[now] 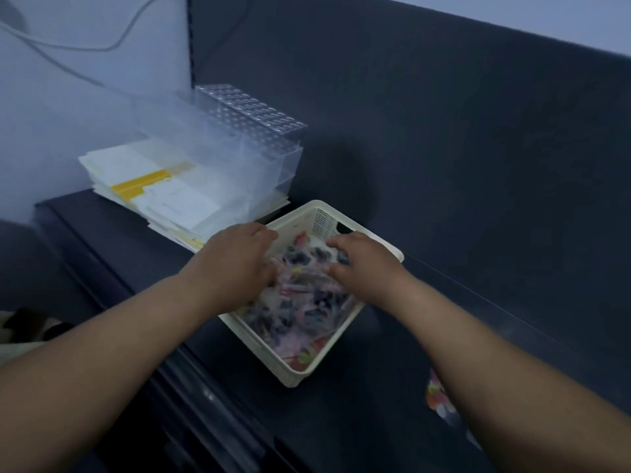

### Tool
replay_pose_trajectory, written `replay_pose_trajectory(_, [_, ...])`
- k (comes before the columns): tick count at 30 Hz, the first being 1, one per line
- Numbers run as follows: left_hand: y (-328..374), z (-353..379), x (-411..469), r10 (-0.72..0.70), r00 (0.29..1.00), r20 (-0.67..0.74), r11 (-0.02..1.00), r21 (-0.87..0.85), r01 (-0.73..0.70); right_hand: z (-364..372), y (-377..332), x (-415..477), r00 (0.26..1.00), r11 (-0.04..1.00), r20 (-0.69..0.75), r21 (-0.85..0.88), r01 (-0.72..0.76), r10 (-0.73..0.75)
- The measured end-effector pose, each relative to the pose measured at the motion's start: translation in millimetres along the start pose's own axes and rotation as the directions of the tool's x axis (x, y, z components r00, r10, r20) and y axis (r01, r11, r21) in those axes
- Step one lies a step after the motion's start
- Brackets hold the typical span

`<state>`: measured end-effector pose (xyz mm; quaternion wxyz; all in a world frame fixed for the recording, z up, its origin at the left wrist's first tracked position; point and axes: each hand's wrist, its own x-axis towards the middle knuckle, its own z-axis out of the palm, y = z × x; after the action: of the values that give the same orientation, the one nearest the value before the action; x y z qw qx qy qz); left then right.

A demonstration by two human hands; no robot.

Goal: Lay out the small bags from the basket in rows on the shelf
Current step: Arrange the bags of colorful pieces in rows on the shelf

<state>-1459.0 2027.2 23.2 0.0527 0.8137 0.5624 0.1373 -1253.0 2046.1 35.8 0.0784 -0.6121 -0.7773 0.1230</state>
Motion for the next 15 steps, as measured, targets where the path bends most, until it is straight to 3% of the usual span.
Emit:
replay_pose_trajectory(3, [-6.1, 7.3, 0.3, -0.015, 1.000, -0.001, 0.998, -0.053, 0.015, 8.2, -8.2, 19.4, 0.993, 0.996, 0.113, 0.083, -0.027, 0.017])
replay_pose_trajectory(7, [-11.3, 13.6, 0.2, -0.003, 0.999, -0.037, 0.997, -0.077, 0.000, 23.8, -10.1, 39.5, 0.952, 0.993, 0.286, -0.068, -0.098, 0.113])
replay_pose_trajectory(12, [-13.4, 14.8, 0.1, 0.009, 0.998, -0.065, 0.995, -0.099, -0.015, 31.9, -9.2, 50.3, 0.972, 0.998, 0.227, -0.045, -0.047, 0.056])
replay_pose_trajectory(15, [-13.9, 14.8, 0.0, 0.007, 0.998, -0.065, 0.994, -0.108, -0.014, 28.2, -4.1, 55.4, 0.986, 0.992, 0.133, -0.093, -0.084, 0.096])
